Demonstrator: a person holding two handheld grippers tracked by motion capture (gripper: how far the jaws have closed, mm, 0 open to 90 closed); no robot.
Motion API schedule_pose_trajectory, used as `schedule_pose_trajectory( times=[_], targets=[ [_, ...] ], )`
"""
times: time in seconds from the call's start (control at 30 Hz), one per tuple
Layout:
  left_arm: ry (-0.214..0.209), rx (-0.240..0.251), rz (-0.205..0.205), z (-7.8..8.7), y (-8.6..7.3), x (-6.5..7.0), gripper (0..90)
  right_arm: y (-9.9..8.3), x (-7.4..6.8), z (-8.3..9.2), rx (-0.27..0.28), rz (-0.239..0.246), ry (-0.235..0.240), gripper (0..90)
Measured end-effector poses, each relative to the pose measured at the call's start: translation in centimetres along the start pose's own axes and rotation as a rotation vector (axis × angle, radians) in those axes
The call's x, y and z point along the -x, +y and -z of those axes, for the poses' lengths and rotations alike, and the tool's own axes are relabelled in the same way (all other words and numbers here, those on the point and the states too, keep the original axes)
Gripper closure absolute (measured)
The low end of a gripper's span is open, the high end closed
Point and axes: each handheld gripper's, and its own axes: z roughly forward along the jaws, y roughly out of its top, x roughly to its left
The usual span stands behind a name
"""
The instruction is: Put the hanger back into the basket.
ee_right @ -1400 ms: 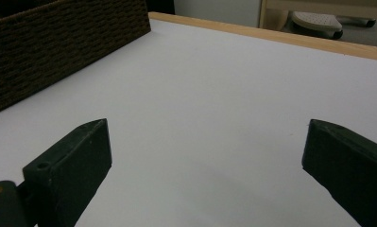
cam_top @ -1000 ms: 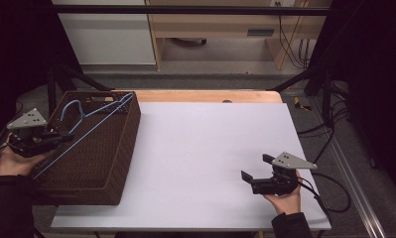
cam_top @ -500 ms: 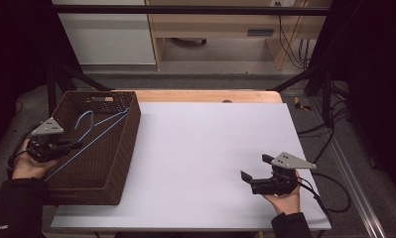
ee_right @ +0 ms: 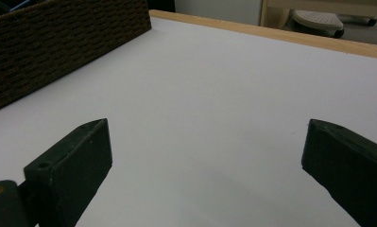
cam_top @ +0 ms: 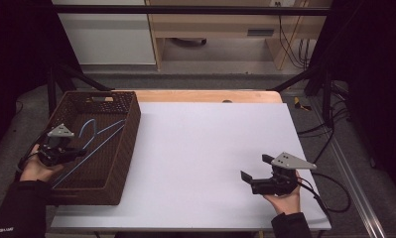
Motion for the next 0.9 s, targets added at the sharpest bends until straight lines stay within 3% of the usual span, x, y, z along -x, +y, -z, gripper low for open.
schedule_pose_trajectory(
  times=[0.13,0.3,0.4,0.5,0.7,0.9],
  targets=[
    [-0.023,0.009,0.006,0.4,-0.1,0.1,81.0,0.0,0.0,0.0,0.000,-0.001,0.000,3.0],
    [-0.046,0.084,0.000,2.0,0.1,0.8,73.9,0.0,0.0,0.1,0.003,-0.003,0.000,3.0],
    [-0.043,0.140,0.007,2.8,0.4,1.5,64.0,0.0,0.0,0.1,0.007,-0.005,-0.001,3.0],
    [-0.053,0.237,0.023,3.9,0.7,2.7,56.7,0.1,0.0,0.2,0.011,-0.005,-0.002,3.0],
    [-0.094,0.359,0.031,5.4,1.5,5.3,40.1,0.1,0.0,0.3,0.018,-0.008,0.005,3.0],
    [-0.083,0.454,0.006,6.0,2.0,8.7,29.8,0.2,0.1,0.4,0.023,-0.003,0.002,2.9]
  ],
)
